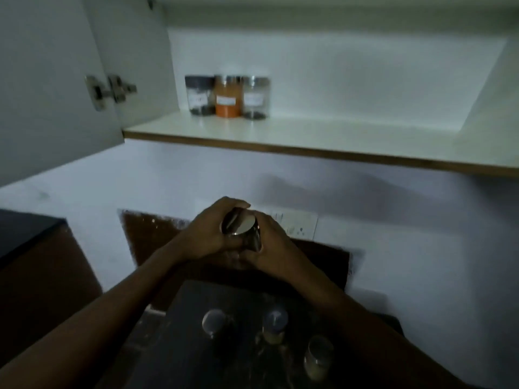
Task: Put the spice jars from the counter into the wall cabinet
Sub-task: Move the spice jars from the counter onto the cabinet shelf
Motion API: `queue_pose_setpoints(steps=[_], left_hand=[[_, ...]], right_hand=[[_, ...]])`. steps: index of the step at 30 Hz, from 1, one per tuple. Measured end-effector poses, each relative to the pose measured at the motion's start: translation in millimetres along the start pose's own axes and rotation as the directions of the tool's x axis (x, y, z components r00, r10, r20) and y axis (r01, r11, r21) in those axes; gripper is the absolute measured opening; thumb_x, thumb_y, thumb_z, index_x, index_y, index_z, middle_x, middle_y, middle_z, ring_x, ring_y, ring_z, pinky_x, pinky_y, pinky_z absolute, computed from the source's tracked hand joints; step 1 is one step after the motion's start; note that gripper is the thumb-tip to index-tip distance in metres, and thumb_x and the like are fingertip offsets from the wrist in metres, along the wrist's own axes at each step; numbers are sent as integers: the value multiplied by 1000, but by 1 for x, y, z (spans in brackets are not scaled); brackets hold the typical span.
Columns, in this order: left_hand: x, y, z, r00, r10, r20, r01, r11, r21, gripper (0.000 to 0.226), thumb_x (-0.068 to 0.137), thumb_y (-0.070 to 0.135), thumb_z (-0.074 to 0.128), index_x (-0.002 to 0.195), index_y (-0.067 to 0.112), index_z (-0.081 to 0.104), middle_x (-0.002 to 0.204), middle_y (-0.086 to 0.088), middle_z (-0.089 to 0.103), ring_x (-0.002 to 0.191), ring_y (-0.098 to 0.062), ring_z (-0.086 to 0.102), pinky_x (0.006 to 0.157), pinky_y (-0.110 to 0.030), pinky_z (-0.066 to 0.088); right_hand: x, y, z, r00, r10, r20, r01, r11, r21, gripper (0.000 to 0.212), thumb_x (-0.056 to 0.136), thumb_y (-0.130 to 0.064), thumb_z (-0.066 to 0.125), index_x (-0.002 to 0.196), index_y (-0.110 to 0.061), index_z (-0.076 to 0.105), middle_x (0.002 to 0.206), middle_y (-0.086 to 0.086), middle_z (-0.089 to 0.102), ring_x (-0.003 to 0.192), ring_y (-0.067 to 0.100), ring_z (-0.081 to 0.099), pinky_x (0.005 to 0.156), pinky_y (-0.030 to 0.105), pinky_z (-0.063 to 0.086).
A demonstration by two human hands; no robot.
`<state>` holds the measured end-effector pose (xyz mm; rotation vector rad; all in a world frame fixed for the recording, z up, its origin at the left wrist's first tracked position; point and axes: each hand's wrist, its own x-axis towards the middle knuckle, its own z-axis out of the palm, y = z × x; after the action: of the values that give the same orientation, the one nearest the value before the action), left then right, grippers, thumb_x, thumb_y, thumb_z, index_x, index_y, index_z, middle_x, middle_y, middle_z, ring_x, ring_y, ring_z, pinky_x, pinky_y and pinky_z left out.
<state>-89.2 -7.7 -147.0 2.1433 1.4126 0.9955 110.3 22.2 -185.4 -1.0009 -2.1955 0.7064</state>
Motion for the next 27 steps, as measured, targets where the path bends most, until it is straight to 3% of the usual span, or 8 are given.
queue_pose_setpoints(steps=[5, 9, 12, 15, 20, 23, 25, 27], left_hand=[[74, 67, -79, 977, 163, -140, -166, 986, -13, 67, 74, 30, 88, 135, 24, 61, 132, 9, 65, 119, -2, 64, 96, -16, 50], [118, 97, -113, 959, 194, -205, -205, 978, -33, 61, 80, 26, 86, 134, 35, 58, 127, 15, 66, 114, 0, 66, 83, -18, 58], [145, 103, -122, 946, 180, -271, -209, 974, -85, 60, 82, 26, 84, 136, 29, 56, 128, 9, 66, 118, -8, 65, 96, -29, 58], [161, 94, -119, 946, 132, -295, -189, 966, -174, 59, 81, 24, 84, 134, 23, 57, 128, 4, 67, 120, -14, 65, 104, -39, 56], [169, 66, -115, 957, 86, -278, -167, 944, -284, 67, 79, 29, 81, 140, 31, 54, 129, 7, 64, 117, -9, 65, 103, -36, 55], [172, 52, -119, 990, 47, -136, -90, 941, -328, 76, 84, 17, 76, 150, 33, 41, 123, 13, 68, 124, -9, 61, 105, -33, 50], [175, 49, -117, 999, 48, -25, -54, 950, -309, 81, 87, 9, 75, 152, 34, 35, 123, 8, 72, 122, -13, 65, 107, -35, 50], [177, 51, -110, 998, 65, 24, -56, 958, -283, 75, 84, 13, 81, 140, 48, 46, 127, 9, 71, 122, -12, 65, 101, -28, 55]], right_hand=[[68, -70, -94, 962, -217, -166, 211, 976, -52, 59, 79, -39, 82, 129, -26, 54, 123, -10, 62, 111, 5, 61, 90, 23, 52], [104, -102, -147, 951, -221, -217, 203, 974, -99, 89, 66, -65, 73, 140, -27, 43, 113, -21, 58, 93, -9, 57, 71, 4, 39], [127, -110, -172, 952, -213, -217, 191, 974, -118, 86, 75, -56, 77, 147, -30, 37, 100, -33, 52, 88, -22, 55, 63, 0, 42], [142, -108, -184, 963, -176, -204, 146, 977, -153, 80, 79, -46, 82, 146, -30, 40, 105, -27, 54, 89, -14, 54, 63, -6, 39], [157, -99, -191, 985, -81, -151, 59, 988, -146, 85, 79, -52, 82, 149, -29, 38, 137, -7, 54, 103, 8, 63, 74, 24, 60], [162, -106, -199, 997, 33, -67, -41, 991, -128, 78, 83, -42, 79, 149, -27, 39, 140, -6, 48, 117, 19, 60, 83, 41, 65], [169, -118, -207, 996, 79, -41, -84, 986, -144, 49, 89, -38, 72, 132, -25, 53, 134, -2, 55, 115, 21, 61, 84, 44, 64], [178, -135, -212, 994, 80, -70, -94, 968, -234, 31, 90, -52, 66, 99, -23, 62, 106, 1, 64, 98, 19, 65, 73, 36, 61]])
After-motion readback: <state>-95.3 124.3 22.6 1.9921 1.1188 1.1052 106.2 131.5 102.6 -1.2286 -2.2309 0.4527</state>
